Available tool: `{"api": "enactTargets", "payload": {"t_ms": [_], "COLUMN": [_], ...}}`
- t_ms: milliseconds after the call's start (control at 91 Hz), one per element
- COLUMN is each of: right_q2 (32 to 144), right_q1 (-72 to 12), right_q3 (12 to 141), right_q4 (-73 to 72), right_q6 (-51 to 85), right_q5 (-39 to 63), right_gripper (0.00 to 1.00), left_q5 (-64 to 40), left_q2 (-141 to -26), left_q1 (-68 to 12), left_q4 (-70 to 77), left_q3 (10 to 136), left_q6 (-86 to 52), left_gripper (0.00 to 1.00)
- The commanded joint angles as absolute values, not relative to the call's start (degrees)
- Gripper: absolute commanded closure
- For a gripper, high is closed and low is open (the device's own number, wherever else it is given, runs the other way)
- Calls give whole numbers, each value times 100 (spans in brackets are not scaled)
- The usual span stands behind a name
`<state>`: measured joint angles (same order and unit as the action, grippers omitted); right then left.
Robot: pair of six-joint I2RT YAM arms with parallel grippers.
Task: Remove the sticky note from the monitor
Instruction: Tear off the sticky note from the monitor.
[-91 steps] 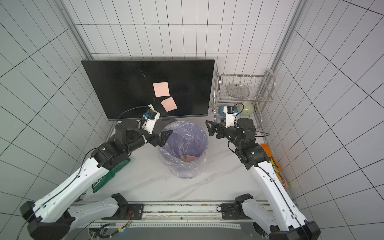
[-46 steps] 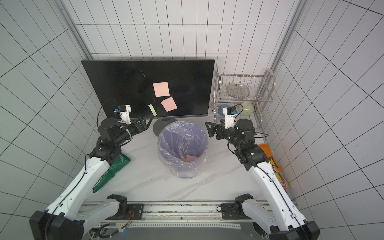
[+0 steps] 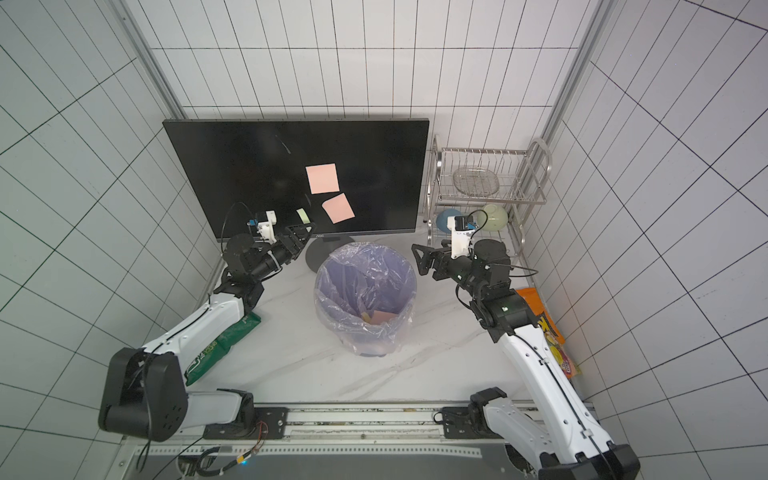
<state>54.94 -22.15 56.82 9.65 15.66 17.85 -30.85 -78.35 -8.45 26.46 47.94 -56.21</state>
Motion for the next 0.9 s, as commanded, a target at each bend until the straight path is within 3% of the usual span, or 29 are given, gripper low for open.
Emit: {"api": "enactTargets", "payload": {"t_ms": [0, 890], "right_q2": [5392, 5394], "right_q1": [-2139, -2021], "right_q3": [5650, 5633], "right_q4": [883, 949], "right_q6": [1547, 1538], "right_q5": [1861, 1953], "right_gripper": [1, 1], "left_q5": [-3174, -3041], "left_q2": [-8140, -8779], "left_q1": [-839, -862], "left_q4": [3579, 3999], "left_q3": [4732, 4645], "left_q6": [-5918, -5877], "left_gripper": [19, 20]}}
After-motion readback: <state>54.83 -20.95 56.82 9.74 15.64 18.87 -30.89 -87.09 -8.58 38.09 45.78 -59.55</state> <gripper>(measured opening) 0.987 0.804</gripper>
